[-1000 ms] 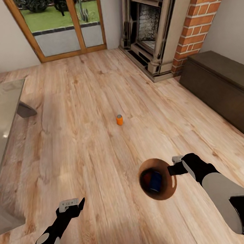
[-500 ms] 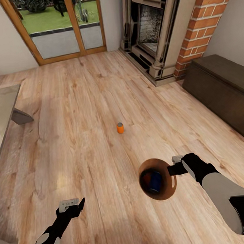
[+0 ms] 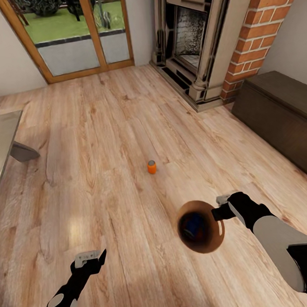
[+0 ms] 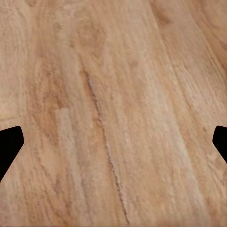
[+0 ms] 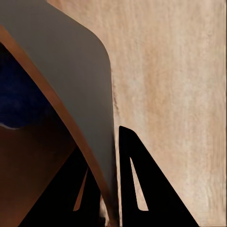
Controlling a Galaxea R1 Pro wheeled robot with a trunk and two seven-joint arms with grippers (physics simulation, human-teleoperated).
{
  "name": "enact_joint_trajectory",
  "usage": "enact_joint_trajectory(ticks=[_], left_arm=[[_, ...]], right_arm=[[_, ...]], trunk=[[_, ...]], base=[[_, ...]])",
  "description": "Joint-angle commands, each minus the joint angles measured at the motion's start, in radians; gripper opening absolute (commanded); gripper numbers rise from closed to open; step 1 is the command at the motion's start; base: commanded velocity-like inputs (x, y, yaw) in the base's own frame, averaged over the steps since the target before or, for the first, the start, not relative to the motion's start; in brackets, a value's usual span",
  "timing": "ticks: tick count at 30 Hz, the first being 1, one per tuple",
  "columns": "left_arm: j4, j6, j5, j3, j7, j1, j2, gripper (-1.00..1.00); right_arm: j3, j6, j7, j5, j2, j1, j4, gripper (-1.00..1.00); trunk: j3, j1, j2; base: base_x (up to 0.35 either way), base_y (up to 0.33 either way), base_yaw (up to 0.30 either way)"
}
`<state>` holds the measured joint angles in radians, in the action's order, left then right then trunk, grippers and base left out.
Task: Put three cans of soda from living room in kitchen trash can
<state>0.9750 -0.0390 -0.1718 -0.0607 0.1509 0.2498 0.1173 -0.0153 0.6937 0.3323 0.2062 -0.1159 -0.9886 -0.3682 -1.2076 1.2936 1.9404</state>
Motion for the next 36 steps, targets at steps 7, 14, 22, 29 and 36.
enact_joint_trajectory(ticks=[7,14,22,29,36], left_arm=[[-0.02,-0.002,0.0,0.0,0.0,0.0,0.0,1.0],[-0.02,-0.002,0.0,0.0,0.0,0.0,0.0,1.0],[-0.033,0.038,-0.024,-0.018,0.037,-0.024,0.01,1.0],[-0.034,0.04,-0.029,-0.02,0.041,-0.027,0.011,1.0],[-0.037,0.036,-0.028,-0.021,0.039,-0.027,0.012,1.0]], right_arm=[[0.003,0.004,0.003,0.063,0.0,0.0,0.0,-1.0],[0.003,0.004,0.003,0.124,0.0,0.0,0.0,-1.0],[0.006,-0.02,0.01,0.18,0.017,0.043,-0.038,-1.0],[0.006,-0.023,0.008,-0.077,0.022,0.063,-0.049,-1.0],[0.006,-0.024,0.008,-0.077,0.022,0.063,-0.05,-1.0]], trunk=[[0.0,0.0,0.0],[0.0,0.0,0.0],[0.0,0.0,0.0],[0.0,0.0,0.0],[0.0,0.0,0.0]], base=[[0.012,0.0,0.0],[0.012,0.0,0.0],[0.169,0.0,0.0],[0.303,0.0,0.0],[0.322,0.0,-0.004]])
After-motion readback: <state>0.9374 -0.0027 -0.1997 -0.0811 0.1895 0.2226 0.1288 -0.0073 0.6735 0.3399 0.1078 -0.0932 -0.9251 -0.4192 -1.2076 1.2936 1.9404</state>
